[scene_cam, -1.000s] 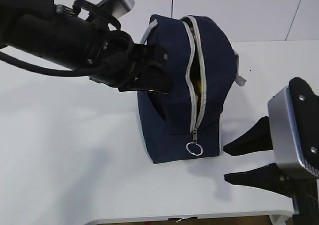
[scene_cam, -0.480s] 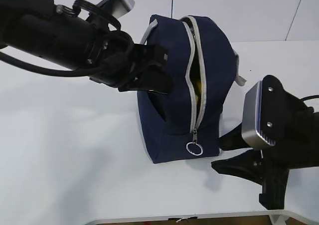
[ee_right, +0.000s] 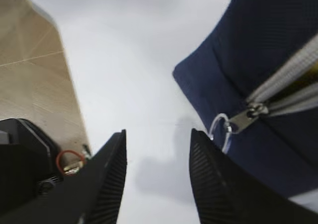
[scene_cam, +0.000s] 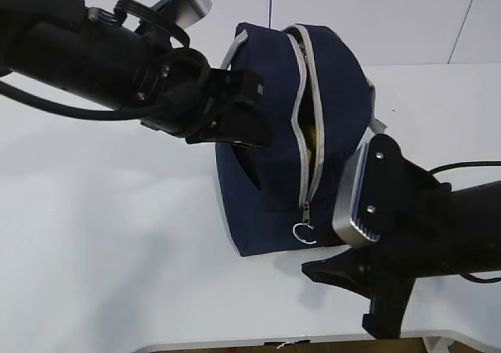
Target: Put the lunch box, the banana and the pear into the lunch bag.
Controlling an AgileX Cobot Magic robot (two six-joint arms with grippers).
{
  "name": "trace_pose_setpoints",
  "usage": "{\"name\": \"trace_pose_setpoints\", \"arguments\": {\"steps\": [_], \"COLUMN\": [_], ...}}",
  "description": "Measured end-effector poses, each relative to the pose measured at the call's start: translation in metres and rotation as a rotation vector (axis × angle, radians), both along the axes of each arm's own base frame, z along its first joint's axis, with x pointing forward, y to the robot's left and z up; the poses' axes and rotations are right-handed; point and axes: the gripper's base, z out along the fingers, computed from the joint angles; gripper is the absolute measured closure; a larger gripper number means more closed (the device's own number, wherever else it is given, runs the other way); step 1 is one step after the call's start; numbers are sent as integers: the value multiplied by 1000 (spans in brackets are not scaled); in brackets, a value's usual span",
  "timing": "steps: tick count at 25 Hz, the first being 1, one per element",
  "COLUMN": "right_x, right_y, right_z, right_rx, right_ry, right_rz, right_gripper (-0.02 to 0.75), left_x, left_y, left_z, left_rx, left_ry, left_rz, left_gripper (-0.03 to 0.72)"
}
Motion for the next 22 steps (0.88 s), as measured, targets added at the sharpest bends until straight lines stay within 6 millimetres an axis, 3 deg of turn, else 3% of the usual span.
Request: {"name": "trace_pose_setpoints", "arguments": {"steps": [5, 9, 13, 22], "right_x": [11, 14, 17, 21], "right_y": [3, 4, 4, 9], "right_z": [-10, -13, -15, -44], "right_rx": [4, 25, 31, -35], "right_ry": [25, 42, 30, 82], "right_rz": [-184, -230, -239, -181], "right_gripper": [379, 379, 380, 380], "left_x": [0, -1, -1, -1], "left_y": [0, 0, 0, 0], "left_z": [0, 0, 0, 0], "left_rx": [0, 2, 2, 2], "left_ry": [2, 4, 4, 5], "left_rz": [-2, -8, -8, -9], "left_gripper": [699, 699, 699, 699]}}
